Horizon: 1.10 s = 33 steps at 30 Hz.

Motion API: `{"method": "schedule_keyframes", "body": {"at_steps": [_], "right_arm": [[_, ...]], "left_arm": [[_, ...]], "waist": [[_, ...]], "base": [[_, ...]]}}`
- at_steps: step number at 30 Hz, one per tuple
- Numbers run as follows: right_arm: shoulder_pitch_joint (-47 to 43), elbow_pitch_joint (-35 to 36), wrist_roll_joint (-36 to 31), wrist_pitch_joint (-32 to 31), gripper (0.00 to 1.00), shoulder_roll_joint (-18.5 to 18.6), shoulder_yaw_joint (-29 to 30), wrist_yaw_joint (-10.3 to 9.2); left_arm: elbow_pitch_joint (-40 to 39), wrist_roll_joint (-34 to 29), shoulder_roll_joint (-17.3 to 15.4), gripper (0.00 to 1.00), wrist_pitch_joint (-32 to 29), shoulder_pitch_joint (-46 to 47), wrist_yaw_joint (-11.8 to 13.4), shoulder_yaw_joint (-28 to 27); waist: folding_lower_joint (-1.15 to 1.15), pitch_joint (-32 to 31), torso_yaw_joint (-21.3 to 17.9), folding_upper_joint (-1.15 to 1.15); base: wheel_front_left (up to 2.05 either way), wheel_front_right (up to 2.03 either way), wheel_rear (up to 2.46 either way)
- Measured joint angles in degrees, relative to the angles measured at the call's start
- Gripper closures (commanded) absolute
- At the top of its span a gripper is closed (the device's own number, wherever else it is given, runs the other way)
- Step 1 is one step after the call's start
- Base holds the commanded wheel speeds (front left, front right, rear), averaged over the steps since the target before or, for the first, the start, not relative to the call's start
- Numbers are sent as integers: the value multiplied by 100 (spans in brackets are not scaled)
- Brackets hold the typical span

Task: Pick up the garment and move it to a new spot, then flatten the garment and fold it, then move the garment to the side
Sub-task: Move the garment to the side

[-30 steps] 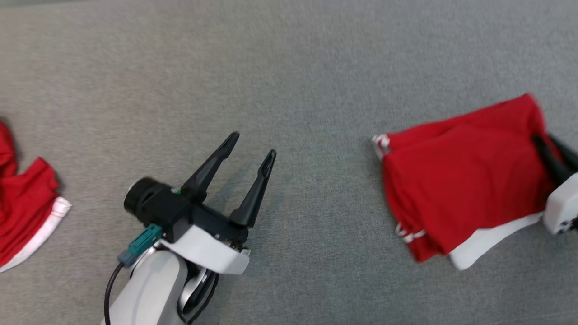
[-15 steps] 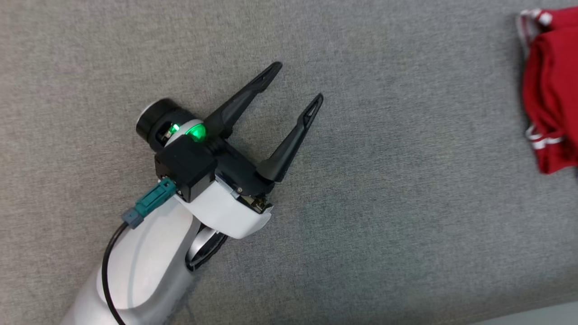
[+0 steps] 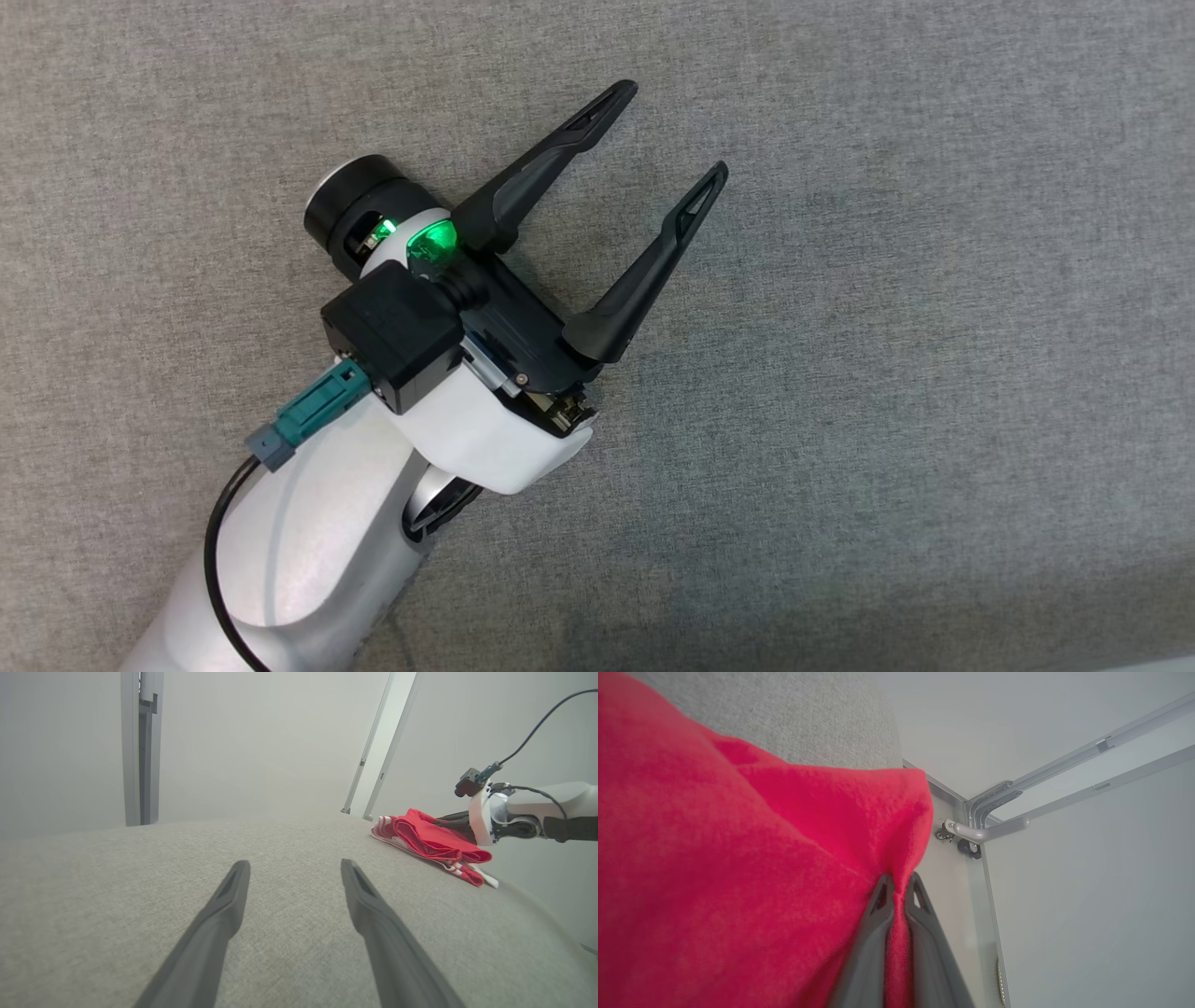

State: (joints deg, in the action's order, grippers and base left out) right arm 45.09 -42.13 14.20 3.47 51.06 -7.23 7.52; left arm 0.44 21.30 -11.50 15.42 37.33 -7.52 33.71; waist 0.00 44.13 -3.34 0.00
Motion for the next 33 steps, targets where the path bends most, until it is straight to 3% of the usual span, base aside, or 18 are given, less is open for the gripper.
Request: {"method": "schedule_keyframes", "body": {"at_steps": [5, 6, 7, 19, 25, 33], "right_arm": [[95, -102, -307, 8, 100, 22, 180, 0], [129, -126, -371, 10, 85, 16, 265, 0], [157, -138, -447, 49, 0, 22, 342, 0], [143, -246, -810, 187, 0, -564, 689, -1], [98, 33, -666, 455, 0, -1105, 488, -1], [-385, 645, -268, 902, 0, -2056, 267, -1]], "left_arm": [[2, 8, 46, 0, 0, 13, 0, -19], [4, 8, 48, 0, 0, 13, 0, -21], [8, 8, 55, 0, 0, 13, 0, -22], [299, 68, 125, 0, -29, -235, 2, -152], [381, 92, 237, 0, -32, -644, 2, -472], [415, 148, 481, 0, -32, -1511, 2, -1418]], "waist": [[0, 12, 60, 0], [0, 12, 65, 0], [0, 11, 72, 0], [0, -445, 126, 0], [0, -1024, 128, 0], [0, -2066, 141, 0]], "base": [[0, 0, 0], [0, 0, 0], [0, 0, 0], [0, 0, 0], [0, 0, 0], [0, 0, 0]]}}
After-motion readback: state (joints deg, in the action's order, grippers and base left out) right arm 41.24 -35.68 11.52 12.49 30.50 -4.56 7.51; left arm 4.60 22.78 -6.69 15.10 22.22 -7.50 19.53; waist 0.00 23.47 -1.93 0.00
